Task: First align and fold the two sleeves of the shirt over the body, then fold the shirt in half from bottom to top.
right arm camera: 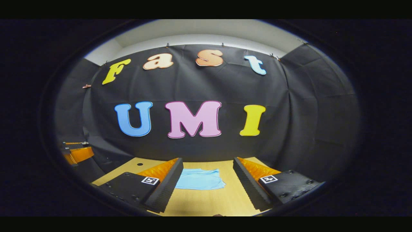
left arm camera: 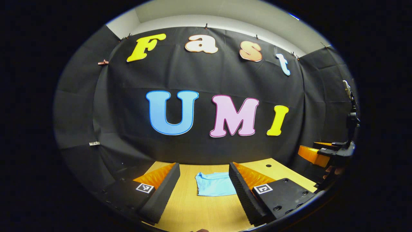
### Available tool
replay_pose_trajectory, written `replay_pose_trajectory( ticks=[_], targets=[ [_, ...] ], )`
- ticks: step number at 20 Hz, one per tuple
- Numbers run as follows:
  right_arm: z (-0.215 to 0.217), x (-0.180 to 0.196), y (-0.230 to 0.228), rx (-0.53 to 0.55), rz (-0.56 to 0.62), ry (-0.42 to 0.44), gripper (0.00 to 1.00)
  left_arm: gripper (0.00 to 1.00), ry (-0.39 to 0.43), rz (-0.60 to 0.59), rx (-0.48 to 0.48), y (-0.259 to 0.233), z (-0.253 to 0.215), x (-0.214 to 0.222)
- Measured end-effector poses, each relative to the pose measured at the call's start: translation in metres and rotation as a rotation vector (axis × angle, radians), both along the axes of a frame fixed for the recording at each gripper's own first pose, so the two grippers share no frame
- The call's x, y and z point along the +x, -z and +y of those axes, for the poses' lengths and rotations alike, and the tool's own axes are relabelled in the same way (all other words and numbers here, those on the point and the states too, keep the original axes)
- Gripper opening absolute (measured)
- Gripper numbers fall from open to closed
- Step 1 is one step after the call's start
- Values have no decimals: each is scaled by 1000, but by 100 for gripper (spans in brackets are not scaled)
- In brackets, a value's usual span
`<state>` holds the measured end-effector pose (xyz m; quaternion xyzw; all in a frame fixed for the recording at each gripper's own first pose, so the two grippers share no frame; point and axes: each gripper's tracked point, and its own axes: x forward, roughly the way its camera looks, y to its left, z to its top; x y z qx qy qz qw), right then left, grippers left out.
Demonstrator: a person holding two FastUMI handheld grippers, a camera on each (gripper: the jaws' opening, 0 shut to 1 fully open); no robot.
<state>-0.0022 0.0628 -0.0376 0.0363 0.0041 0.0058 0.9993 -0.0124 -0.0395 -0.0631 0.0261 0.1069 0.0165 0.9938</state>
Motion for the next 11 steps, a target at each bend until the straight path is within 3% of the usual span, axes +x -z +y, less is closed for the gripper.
replay_pose_trajectory(
  ticks=[3,5,11],
  targets=[
    [13,-5,-21,-16,-14,-40,100,97,-29,-27,12,-18,4,-13],
    [9,-13,-44,20,-55,-60,97,97,-61,-48,2,-31,6,-17],
    [13,-3,-68,-28,-89,-121,96,97,-127,-60,-52,-43,2,-24]
  ],
)
